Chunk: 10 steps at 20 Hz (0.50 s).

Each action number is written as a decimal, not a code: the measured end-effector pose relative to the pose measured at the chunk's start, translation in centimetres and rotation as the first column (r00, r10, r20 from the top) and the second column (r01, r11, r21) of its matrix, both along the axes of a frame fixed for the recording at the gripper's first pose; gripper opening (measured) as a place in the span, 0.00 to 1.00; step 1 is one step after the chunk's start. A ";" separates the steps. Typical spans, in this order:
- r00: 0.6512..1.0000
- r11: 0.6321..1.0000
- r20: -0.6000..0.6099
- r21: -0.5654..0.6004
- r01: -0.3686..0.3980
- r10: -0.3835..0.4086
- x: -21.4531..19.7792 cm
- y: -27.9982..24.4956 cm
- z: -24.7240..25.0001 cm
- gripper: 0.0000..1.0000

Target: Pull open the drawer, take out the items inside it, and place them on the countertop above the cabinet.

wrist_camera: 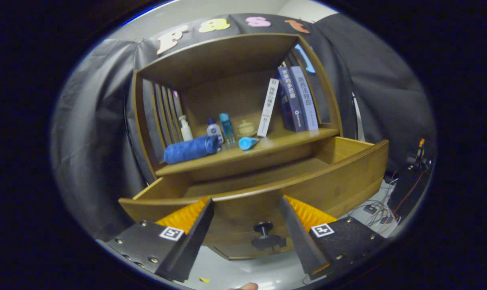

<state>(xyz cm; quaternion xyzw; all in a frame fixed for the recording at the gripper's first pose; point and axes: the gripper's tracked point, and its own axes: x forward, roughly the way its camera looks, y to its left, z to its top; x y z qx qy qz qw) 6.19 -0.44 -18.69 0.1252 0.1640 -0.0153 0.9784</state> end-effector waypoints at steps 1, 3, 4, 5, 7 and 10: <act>1.000 1.000 -0.016 -0.012 -0.008 0.008 0.1 0.1 -0.1 0.98; 1.000 1.000 -0.017 -0.021 -0.007 0.007 1.6 0.1 -0.3 0.98; 1.000 1.000 -0.015 -0.022 -0.007 0.007 2.2 -0.1 -0.2 0.98; 1.000 1.000 -0.015 -0.023 -0.012 0.012 2.8 0.0 -0.3 0.99; 1.000 1.000 -0.015 -0.019 -0.021 0.021 3.8 -0.1 -0.6 0.98; 1.000 1.000 -0.017 -0.021 -0.022 0.021 5.6 -0.1 -0.8 0.98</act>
